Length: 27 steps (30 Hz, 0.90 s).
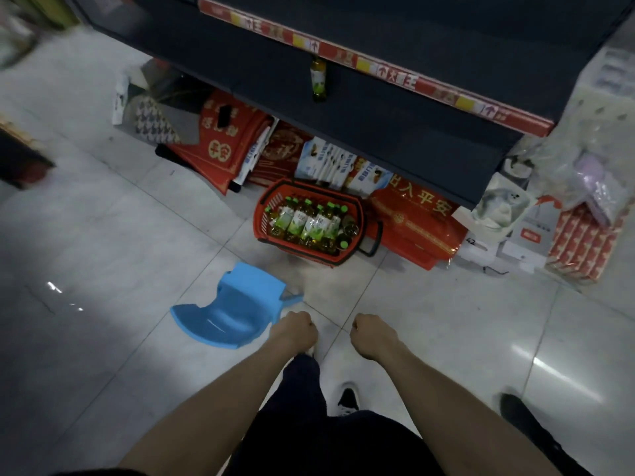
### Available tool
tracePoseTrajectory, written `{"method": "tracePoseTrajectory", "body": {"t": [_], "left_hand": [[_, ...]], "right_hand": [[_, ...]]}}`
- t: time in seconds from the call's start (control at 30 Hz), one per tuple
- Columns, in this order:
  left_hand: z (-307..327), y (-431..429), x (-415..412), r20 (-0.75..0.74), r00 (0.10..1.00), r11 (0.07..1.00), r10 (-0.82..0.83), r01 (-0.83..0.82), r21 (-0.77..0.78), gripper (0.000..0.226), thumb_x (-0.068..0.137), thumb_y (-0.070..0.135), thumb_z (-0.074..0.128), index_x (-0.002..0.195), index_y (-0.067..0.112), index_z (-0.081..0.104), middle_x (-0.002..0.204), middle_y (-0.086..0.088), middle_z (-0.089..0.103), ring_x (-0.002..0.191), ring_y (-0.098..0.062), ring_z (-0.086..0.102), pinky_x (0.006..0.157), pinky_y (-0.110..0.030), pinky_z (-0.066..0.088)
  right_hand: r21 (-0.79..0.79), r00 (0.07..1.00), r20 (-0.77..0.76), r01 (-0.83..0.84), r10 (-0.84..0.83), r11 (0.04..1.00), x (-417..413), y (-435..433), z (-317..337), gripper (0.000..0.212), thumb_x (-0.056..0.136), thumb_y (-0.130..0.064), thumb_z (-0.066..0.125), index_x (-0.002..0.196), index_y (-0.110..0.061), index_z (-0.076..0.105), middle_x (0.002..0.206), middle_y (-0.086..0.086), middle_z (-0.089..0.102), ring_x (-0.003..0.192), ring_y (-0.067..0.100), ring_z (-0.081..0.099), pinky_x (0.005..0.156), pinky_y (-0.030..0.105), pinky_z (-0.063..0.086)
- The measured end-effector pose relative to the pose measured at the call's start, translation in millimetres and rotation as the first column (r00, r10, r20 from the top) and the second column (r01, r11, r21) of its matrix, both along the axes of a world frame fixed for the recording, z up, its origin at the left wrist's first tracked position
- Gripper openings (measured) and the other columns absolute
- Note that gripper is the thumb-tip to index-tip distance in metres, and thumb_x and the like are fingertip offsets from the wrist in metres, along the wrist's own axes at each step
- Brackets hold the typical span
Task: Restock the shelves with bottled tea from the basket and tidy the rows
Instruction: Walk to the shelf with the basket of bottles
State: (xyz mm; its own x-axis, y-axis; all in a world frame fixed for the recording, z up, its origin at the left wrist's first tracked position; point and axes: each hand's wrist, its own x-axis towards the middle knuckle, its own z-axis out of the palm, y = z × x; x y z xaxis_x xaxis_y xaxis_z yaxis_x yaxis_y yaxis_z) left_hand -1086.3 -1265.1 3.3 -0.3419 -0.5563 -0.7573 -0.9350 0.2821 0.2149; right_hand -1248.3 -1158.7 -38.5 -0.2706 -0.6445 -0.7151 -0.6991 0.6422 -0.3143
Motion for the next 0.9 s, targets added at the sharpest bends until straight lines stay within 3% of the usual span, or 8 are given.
{"method": "tracePoseTrajectory", "body": {"t": [0.17,0.27,0.5,0.63,0.8,0.9], "left_hand": [[-12,-62,-13,-0.013,1.000,1.000,-0.024,0.024,-0.006,0.024,0.102,0.017,0.035,0.101,0.012,0.059,0.120,-0.015,0.066,0.099,-0.031,0.060,0.085,-0.038,0.047],[-20,-103,-17,-0.005,1.000,1.000,-0.026,0.026,0.002,0.031,0.101,0.019,0.037,0.116,0.008,0.062,0.123,-0.013,0.063,0.107,-0.032,0.061,0.086,-0.038,0.046],[-30,-186,-21,0.022,0.997,0.997,-0.074,0.073,0.036,0.032,0.100,0.020,0.039,0.118,0.007,0.061,0.125,-0.015,0.062,0.112,-0.036,0.061,0.094,-0.041,0.050],[-37,-218,-35,0.042,0.993,0.993,-0.110,0.108,0.058,0.022,0.099,0.022,0.040,0.105,0.011,0.058,0.123,-0.014,0.063,0.109,-0.034,0.062,0.085,-0.038,0.046],[-41,-250,-71,0.058,0.990,0.988,-0.126,0.120,0.100,0.029,0.097,0.023,0.045,0.116,0.009,0.061,0.126,-0.013,0.063,0.111,-0.035,0.062,0.082,-0.036,0.044],[-36,-270,-98,0.051,0.989,0.984,-0.137,0.130,0.124,0.019,0.096,0.021,0.043,0.104,0.009,0.056,0.117,-0.015,0.062,0.095,-0.033,0.059,0.076,-0.035,0.045]], "right_hand": [[0.015,1.000,0.006,0.004,-0.005,1.000,-8,-63,-5,0.035,0.104,-0.025,0.038,0.129,-0.008,0.058,0.134,0.013,0.061,0.116,0.030,0.061,0.095,0.038,0.051],[0.029,1.000,0.022,0.019,-0.020,0.999,-10,-99,-9,0.037,0.104,-0.024,0.038,0.130,-0.007,0.057,0.136,0.013,0.059,0.119,0.031,0.059,0.097,0.037,0.050],[0.040,0.997,0.033,0.062,-0.064,0.997,-15,-178,-5,0.036,0.103,-0.024,0.039,0.128,-0.008,0.059,0.134,0.013,0.061,0.119,0.031,0.059,0.095,0.036,0.050],[0.049,0.997,0.020,0.077,-0.078,0.996,-28,-209,-4,0.034,0.102,-0.023,0.041,0.125,-0.007,0.059,0.129,0.014,0.062,0.117,0.032,0.059,0.093,0.036,0.050],[0.057,0.995,0.010,0.100,-0.101,0.993,-58,-240,-3,0.033,0.099,-0.026,0.044,0.123,-0.010,0.060,0.126,0.013,0.063,0.115,0.033,0.062,0.085,0.037,0.046],[0.041,0.994,0.010,0.106,-0.107,0.994,-80,-258,-4,0.031,0.100,-0.025,0.044,0.122,-0.013,0.061,0.128,0.012,0.064,0.115,0.032,0.063,0.086,0.037,0.048]]}}
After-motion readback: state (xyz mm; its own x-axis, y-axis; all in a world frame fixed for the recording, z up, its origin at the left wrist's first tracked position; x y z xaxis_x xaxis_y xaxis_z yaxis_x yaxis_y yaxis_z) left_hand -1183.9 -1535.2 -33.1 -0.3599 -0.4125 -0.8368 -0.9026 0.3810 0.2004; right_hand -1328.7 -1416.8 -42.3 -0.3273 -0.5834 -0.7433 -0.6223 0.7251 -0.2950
